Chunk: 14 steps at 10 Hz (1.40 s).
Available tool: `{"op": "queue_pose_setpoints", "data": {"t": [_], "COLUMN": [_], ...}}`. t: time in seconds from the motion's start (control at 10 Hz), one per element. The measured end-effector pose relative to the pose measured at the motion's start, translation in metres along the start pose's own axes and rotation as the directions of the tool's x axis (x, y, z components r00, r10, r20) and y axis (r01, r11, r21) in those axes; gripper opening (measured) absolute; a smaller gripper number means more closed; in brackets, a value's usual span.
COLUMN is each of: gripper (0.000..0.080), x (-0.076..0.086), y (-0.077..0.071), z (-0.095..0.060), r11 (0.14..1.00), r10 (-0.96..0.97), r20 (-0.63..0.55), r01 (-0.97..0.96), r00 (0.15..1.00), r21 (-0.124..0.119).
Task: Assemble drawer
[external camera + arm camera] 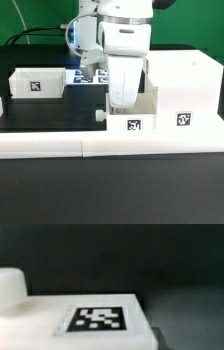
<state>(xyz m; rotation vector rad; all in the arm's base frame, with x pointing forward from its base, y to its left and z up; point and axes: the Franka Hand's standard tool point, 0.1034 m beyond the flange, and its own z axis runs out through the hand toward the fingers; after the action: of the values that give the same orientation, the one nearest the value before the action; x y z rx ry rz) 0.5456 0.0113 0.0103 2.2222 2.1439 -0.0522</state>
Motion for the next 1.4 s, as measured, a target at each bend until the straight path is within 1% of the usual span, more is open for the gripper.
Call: {"op": "queue_pose_setpoints", "data": {"t": [0.2,0.5,0.9,1.0,1.1,1.2,1.3,1.4], "gripper": [0.0042,0.0042,0.0047,0.0272,0.0409,0.0409,0.0578,0.0627], "x": [0.003,0.002,0.001,0.001,0.0,0.0,-0.002,-0.003], "y": [0.0,0.002,0.002,0.003,0.004,0.004,0.006,0.008], "z": [-0.001,-0.001,-0.001,-0.004,-0.009,-0.016,-0.026,-0.033], "r11": [1.0,0.999,0.999,0.999,1.0,1.0,1.0,1.0], "r10": [-0.008,-0.05,-0.038,-0.033,-0.029,-0.027,-0.025,-0.023], "r20": [0.001,0.014,0.014,0.015,0.017,0.021,0.025,0.027], "r01": [0.008,0.05,0.038,0.034,0.029,0.027,0.025,0.023], "r00": [1.0,0.999,0.999,0.999,0.999,0.999,0.999,0.999], "r21": [-0.001,-0.007,-0.005,-0.007,-0.006,0.005,0.008,0.005]}}
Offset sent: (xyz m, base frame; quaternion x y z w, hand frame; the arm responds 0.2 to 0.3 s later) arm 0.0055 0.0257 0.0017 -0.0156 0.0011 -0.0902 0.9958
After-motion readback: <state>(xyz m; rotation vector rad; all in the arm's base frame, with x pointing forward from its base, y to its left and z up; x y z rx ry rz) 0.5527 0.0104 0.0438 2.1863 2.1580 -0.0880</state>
